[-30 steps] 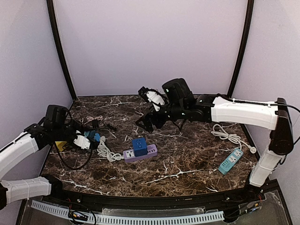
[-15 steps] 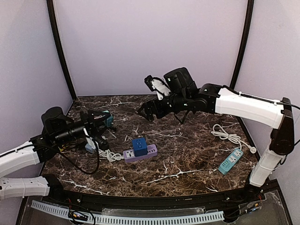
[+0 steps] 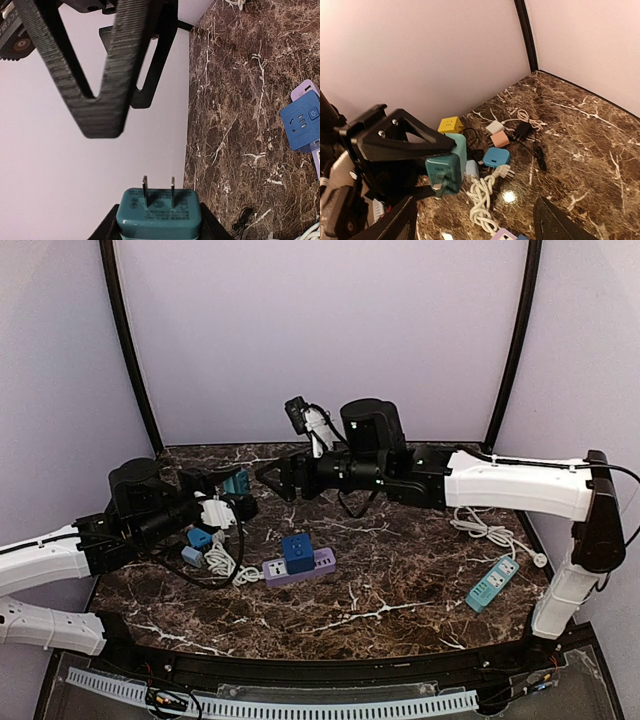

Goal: Insert the plug
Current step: Adjust the plug.

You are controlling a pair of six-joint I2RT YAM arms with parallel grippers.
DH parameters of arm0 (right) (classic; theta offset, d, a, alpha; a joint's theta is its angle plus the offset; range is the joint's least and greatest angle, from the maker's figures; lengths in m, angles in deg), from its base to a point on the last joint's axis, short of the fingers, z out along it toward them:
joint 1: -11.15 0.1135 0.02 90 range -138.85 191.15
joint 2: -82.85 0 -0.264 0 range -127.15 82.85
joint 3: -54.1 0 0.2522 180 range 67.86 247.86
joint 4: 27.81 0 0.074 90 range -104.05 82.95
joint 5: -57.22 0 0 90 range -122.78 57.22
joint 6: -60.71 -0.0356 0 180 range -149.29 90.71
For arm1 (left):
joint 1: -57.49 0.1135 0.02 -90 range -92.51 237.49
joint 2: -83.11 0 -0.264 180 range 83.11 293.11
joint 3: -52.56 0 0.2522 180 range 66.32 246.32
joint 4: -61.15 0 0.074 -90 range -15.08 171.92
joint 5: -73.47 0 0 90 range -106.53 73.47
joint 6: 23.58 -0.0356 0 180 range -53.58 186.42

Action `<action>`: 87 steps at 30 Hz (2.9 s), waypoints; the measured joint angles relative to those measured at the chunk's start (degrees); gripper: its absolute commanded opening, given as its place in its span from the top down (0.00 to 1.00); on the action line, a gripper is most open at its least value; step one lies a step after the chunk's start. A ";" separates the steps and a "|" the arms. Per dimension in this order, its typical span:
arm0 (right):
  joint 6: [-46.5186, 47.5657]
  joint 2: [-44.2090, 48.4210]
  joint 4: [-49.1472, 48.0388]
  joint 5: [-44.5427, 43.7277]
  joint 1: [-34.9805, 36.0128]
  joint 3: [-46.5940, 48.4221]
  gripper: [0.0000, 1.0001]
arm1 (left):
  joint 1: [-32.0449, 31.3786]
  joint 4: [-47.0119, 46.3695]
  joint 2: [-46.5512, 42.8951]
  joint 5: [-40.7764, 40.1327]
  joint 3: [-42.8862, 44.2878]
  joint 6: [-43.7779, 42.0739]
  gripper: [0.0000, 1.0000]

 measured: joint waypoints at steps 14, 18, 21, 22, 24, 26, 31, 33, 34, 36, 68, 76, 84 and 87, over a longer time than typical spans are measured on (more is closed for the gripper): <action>-8.07 -5.81 -7.87 8.02 -1.05 -0.09 0.23 | -1.97 0.83 0.61 -3.06 -0.02 5.25 0.90; -8.50 -5.81 -8.11 8.02 -0.79 -1.27 0.23 | -3.17 0.87 0.66 -4.39 -0.02 6.73 0.90; -8.57 -5.81 -7.78 8.00 -0.59 -1.57 0.22 | -3.76 0.90 0.79 -5.25 -0.02 7.78 0.90; -8.61 -5.81 -7.80 8.00 -0.57 -1.57 0.22 | -3.85 0.90 0.90 -5.40 -0.02 8.07 0.90; -8.63 -5.84 -7.78 8.02 -0.55 -1.57 0.22 | -4.00 0.87 1.20 -5.62 -0.02 8.41 0.91; -8.63 -5.90 -7.78 8.02 -0.55 -1.57 0.23 | -4.11 0.63 1.36 -5.64 -0.24 8.70 0.91; -8.55 -6.54 -7.74 7.98 -0.52 -1.53 0.25 | -4.11 -0.48 1.33 -5.49 -2.01 8.72 0.90; -8.50 -6.88 -7.72 7.85 -0.52 -1.53 0.25 | -4.11 -0.50 1.33 -5.25 -2.49 8.72 0.90; -8.48 -7.08 -7.72 7.78 -0.52 -1.51 0.25 | -4.11 -0.52 1.36 -5.18 -2.58 8.72 0.90; -8.48 -7.48 -7.65 7.80 -0.52 -1.29 0.25 | -4.11 -0.74 1.38 -5.09 -2.58 8.72 0.90; -7.72 -12.13 -9.73 12.70 -0.59 2.25 1.00 | -4.11 7.61 2.95 -2.19 1.90 24.11 0.17; 3.82 -2.60 -9.42 20.02 -3.34 -7.37 1.00 | -3.15 17.59 -5.75 11.87 2.05 45.18 0.16; 11.21 0.98 -12.66 30.45 -5.75 -10.99 1.00 | 5.62 19.12 -7.10 25.20 2.01 59.91 0.19; 13.05 0.39 -12.83 31.98 -6.73 -10.97 1.00 | 11.47 17.90 -3.93 31.71 2.01 63.30 0.20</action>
